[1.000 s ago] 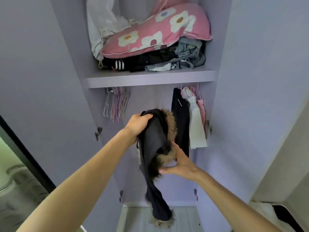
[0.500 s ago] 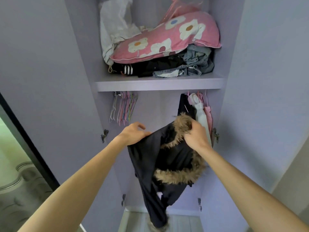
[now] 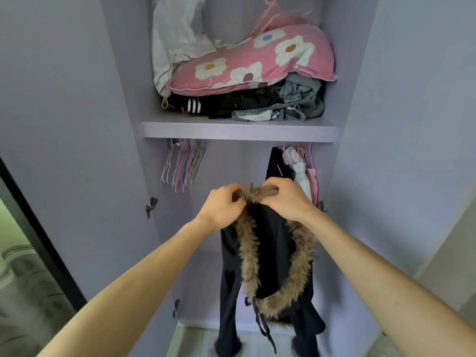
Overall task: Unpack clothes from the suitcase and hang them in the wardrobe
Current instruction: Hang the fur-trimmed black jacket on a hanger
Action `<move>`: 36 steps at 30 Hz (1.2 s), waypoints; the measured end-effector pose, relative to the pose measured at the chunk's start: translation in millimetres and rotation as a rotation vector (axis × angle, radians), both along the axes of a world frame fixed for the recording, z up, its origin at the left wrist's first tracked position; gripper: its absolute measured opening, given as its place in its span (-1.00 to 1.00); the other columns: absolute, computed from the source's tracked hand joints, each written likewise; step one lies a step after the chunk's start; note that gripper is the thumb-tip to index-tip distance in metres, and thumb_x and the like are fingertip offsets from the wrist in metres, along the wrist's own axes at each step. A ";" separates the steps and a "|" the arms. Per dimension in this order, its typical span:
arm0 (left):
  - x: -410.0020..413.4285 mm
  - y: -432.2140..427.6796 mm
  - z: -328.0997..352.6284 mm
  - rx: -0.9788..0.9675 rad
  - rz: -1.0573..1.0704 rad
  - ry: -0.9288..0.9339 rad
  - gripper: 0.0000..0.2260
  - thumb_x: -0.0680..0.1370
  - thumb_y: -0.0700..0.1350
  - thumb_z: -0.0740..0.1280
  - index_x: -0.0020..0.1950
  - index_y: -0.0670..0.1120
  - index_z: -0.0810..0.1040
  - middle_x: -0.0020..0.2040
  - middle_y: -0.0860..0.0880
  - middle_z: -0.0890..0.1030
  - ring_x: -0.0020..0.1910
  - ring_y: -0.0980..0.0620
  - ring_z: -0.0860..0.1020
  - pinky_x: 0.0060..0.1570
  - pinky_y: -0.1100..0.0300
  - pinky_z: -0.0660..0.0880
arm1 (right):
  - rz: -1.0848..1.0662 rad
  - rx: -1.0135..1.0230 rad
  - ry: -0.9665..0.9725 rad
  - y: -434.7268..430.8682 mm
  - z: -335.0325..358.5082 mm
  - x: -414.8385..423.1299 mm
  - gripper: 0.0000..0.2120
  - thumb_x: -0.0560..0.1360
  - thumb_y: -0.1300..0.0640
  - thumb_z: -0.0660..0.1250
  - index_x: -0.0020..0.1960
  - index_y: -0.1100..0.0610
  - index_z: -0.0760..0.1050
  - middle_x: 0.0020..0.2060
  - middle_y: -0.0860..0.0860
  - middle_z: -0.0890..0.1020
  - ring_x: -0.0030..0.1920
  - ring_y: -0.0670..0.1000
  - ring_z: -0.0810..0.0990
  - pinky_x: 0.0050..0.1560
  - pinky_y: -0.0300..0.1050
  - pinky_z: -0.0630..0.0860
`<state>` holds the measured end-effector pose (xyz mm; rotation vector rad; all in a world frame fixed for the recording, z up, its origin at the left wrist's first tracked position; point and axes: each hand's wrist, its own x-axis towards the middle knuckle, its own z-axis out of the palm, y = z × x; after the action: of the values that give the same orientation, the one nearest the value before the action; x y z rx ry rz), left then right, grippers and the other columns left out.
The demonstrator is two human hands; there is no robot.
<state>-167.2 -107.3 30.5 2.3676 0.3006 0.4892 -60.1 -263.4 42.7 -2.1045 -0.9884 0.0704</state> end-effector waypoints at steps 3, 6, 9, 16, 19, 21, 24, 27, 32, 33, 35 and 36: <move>5.8 2.1 7.5 -0.052 0.034 -0.093 -0.80 0.65 -0.13 0.18 0.24 -0.09 0.50 -0.37 -0.03 0.51 -0.49 0.06 0.39 -0.54 0.30 0.30 | -0.033 -0.121 -0.112 -18.7 -20.7 6.2 -0.94 0.53 0.12 0.36 -0.05 0.06 0.48 -0.19 -0.03 0.61 -0.16 0.03 0.59 -0.10 -0.09 0.52; 11.7 8.0 16.8 0.062 0.047 -0.183 -0.80 0.66 -0.14 0.17 0.26 -0.10 0.44 -0.26 -0.01 0.50 -0.41 0.06 0.45 -0.44 0.26 0.35 | -0.181 -0.364 -0.269 -41.4 -51.1 21.2 -0.94 0.50 0.27 0.24 -0.09 0.13 0.43 -0.18 0.05 0.54 -0.13 0.14 0.56 -0.13 0.05 0.55; 9.9 24.3 17.5 0.519 -0.017 -0.030 -0.79 0.65 -0.18 0.17 0.28 -0.07 0.38 0.06 -0.08 0.47 -0.13 -0.14 0.51 -0.22 -0.05 0.51 | -0.350 -0.518 -0.209 -62.4 -67.8 37.6 -0.83 0.46 0.23 0.24 0.04 0.11 0.49 -0.04 0.07 0.57 -0.01 0.16 0.58 -0.08 0.01 0.57; -1.5 59.6 9.7 0.746 0.046 0.350 -0.64 0.57 -0.23 0.24 0.34 0.04 0.43 0.22 -0.09 0.47 0.05 -0.21 0.54 -0.12 -0.05 0.50 | -0.432 -0.592 0.342 -75.9 -32.7 54.0 -0.73 0.44 0.19 0.21 0.12 0.20 0.49 -0.01 0.13 0.63 -0.28 0.11 0.70 -0.36 -0.07 0.63; -2.1 73.4 11.2 0.615 0.123 0.400 -0.67 0.54 -0.14 0.29 0.29 0.11 0.49 0.14 -0.04 0.56 0.06 -0.19 0.55 -0.05 -0.03 0.54 | -0.409 -0.422 0.545 -71.0 -24.7 62.7 -0.71 0.46 0.17 0.20 0.14 0.22 0.49 0.03 0.17 0.65 -0.25 0.14 0.73 -0.33 -0.01 0.65; -2.4 80.9 10.2 0.512 0.168 0.461 -0.78 0.54 -0.09 0.31 0.17 0.05 0.53 -0.03 -0.04 0.56 -0.04 -0.16 0.55 -0.11 0.00 0.54 | -0.424 -0.226 0.513 -62.9 -22.4 61.3 -0.73 0.43 0.20 0.22 0.10 0.20 0.52 -0.02 0.15 0.66 -0.14 0.15 0.72 -0.22 0.02 0.68; -6.2 90.1 2.2 0.390 0.249 0.539 -0.86 0.52 -0.12 0.25 0.03 -0.10 0.53 -0.12 -0.08 0.55 -0.17 -0.13 0.56 -0.22 0.05 0.52 | -0.415 -0.185 0.420 -54.0 -30.6 57.4 -0.64 0.31 0.21 0.19 0.05 0.24 0.58 -0.06 0.17 0.69 -0.08 0.15 0.69 -0.05 0.14 0.67; -15.3 94.4 -14.8 0.271 0.360 0.568 -0.82 0.47 -0.13 0.21 0.02 -0.11 0.52 -0.09 -0.11 0.56 -0.16 -0.12 0.54 -0.17 0.09 0.48 | -0.341 -0.368 0.441 -53.3 -39.9 44.8 -0.82 0.38 0.22 0.20 -0.10 0.22 0.54 -0.20 0.12 0.66 -0.20 0.09 0.67 -0.21 -0.06 0.65; -7.0 80.5 -38.7 -0.111 0.460 0.335 -0.76 0.60 -0.18 0.12 0.23 -0.20 0.41 -0.02 -0.14 0.48 -0.14 -0.11 0.45 -0.20 0.09 0.35 | -0.313 -0.136 0.291 -41.6 -46.7 32.6 -0.85 0.44 0.23 0.20 -0.30 0.09 0.34 -0.37 0.03 0.44 -0.29 0.06 0.43 -0.23 -0.06 0.29; -3.2 78.1 -38.8 -0.201 0.457 0.285 -0.72 0.62 -0.18 0.10 0.30 -0.22 0.39 -0.01 -0.15 0.48 -0.19 -0.07 0.42 -0.27 0.10 0.32 | -0.283 -0.029 0.346 -39.5 -49.1 31.3 -0.83 0.44 0.24 0.21 -0.30 0.07 0.37 -0.38 0.03 0.43 -0.29 0.06 0.42 -0.20 -0.05 0.30; 0.7 79.7 -36.8 -0.261 0.437 0.220 -0.66 0.67 -0.12 0.06 0.41 -0.19 0.37 0.01 -0.18 0.53 -0.24 -0.02 0.41 -0.32 0.09 0.29 | -0.248 0.103 0.408 -40.7 -53.1 28.1 -0.83 0.46 0.18 0.24 -0.29 0.12 0.35 -0.38 0.07 0.40 -0.30 0.06 0.40 -0.16 -0.03 0.29; -2.2 81.0 -36.3 -0.233 0.421 0.205 -0.65 0.68 -0.08 0.06 0.43 -0.14 0.38 0.05 -0.19 0.57 -0.24 -0.03 0.43 -0.30 0.08 0.32 | -0.233 0.122 0.399 -44.1 -56.7 27.0 -0.80 0.48 0.13 0.25 -0.28 0.15 0.33 -0.36 0.10 0.39 -0.29 0.06 0.40 -0.16 -0.02 0.28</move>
<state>-169.4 -26.3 -5.8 2.1271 0.9120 0.3767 -33.1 -307.5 -13.9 -1.9756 -0.4955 0.2930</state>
